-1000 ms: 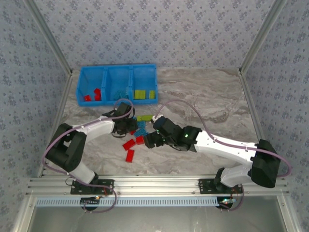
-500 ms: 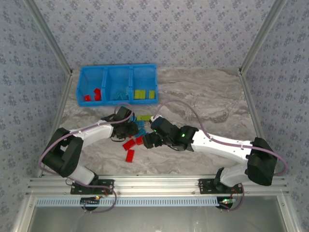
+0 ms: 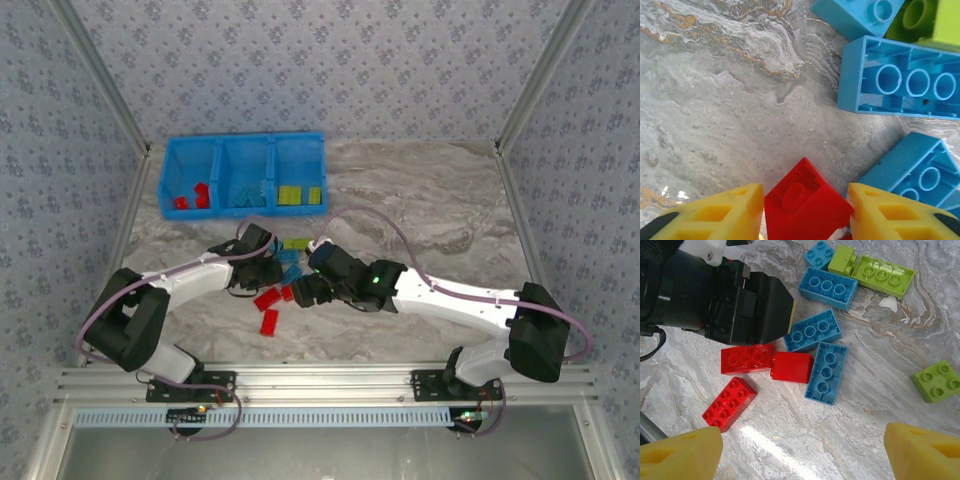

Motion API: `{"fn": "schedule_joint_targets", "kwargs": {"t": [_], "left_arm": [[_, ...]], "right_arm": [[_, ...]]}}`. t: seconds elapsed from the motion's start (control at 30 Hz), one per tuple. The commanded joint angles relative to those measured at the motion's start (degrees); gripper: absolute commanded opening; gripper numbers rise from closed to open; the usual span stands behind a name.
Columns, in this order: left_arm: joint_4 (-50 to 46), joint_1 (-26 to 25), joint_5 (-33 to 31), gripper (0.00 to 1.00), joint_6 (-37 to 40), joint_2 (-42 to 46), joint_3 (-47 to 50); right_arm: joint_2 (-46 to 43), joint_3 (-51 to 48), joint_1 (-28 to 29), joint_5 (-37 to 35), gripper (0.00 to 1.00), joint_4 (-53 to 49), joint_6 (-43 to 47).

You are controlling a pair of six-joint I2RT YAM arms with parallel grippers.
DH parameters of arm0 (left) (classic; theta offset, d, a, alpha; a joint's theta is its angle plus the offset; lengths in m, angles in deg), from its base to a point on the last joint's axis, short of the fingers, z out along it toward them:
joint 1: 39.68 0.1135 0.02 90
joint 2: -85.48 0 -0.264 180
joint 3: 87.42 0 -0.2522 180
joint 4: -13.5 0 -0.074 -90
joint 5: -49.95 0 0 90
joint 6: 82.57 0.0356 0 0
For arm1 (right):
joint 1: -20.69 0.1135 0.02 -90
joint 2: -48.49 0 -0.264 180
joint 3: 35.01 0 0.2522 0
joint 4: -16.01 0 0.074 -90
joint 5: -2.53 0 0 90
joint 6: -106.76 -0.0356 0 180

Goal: Sort the legos into containers by color

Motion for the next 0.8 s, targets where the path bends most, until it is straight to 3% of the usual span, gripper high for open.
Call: {"fn": "schedule_joint_targets", "kwargs": {"t": [0.0, 0.33, 0.53, 0.63, 0.77], "left_arm": [[-0.2, -0.3, -1.0, 0.5, 1.0, -1.6, 0.2], [-2.6, -0.5, -2.9, 0.34, 1.3, 2.1, -1.2], [-6.8, 0.2, -15.8, 0.32, 3.8, 11.1, -4.7], [-6.0, 3.9, -22.2, 0.31, 6.8, 12.7, -7.6], [-3.5, 13.5, -25.2, 0.3, 8.8, 10.9, -13.1]], "right_arm": [[0.3, 1.7, 0.4, -1.2, 0.86, 0.4, -0.8], [0.3, 1.6, 0.6, -0.9, 0.86, 0.7, -1.1], [-1.0, 2.1, 0.9, 0.3, 0.87, 3.7, -0.3], [-2.1, 2.2, 0.8, -1.3, 0.88, 4.4, 0.4], [-2.6, 2.5, 0.2, -2.4, 0.88, 3.5, 0.7]]}}
